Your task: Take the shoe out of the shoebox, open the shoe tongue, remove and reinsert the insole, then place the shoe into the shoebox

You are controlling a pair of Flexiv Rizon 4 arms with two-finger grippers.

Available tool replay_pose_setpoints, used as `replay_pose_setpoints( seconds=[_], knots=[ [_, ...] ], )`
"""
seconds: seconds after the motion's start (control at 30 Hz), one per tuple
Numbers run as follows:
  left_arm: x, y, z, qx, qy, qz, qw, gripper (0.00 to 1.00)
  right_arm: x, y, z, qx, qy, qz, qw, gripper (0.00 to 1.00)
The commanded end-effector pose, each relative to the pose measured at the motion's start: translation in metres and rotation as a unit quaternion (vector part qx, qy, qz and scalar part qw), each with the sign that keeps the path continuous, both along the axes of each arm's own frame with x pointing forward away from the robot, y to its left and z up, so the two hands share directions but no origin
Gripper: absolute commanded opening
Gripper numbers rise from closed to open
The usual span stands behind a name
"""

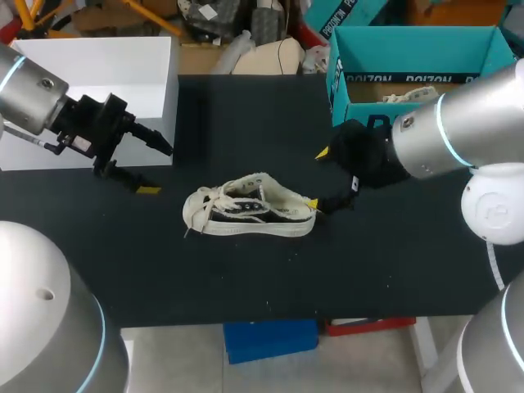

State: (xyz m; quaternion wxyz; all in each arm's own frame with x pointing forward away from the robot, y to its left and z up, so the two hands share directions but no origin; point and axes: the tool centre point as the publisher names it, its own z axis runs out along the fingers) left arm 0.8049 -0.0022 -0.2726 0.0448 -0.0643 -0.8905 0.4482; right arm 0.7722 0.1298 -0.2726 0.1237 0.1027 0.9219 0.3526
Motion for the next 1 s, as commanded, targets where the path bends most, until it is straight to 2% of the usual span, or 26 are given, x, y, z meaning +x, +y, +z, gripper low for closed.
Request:
replay_pose_setpoints(
  seconds=[0.03, 0.1, 0.27, 0.43, 1.0],
  knots=[
    [0.0, -0.001, -0.002, 0.001, -0.001, 0.001, 1.0, 1.0, 0.0, 0.0, -0.012, 0.103, -0.016, 0.008, 0.995, 1.0],
    [0.0, -0.001, -0.002, 0.001, -0.001, 0.001, 1.0, 1.0, 0.003, -0.006, -0.017, 0.103, -0.011, 0.014, 0.995, 1.0],
    [0.0, -0.001, -0.002, 0.001, -0.001, 0.001, 1.0, 1.0, 0.009, -0.002, -0.025, 0.119, -0.023, 0.036, 0.992, 1.0],
    [0.0, -0.001, -0.002, 0.001, -0.001, 0.001, 1.0, 1.0, 0.014, -0.003, -0.04, 0.121, -0.015, 0.051, 0.991, 1.0],
    [0.0, -0.001, -0.002, 0.001, -0.001, 0.001, 1.0, 1.0, 0.034, 0.012, -0.085, 0.145, -0.023, 0.045, 0.988, 1.0]
  ],
)
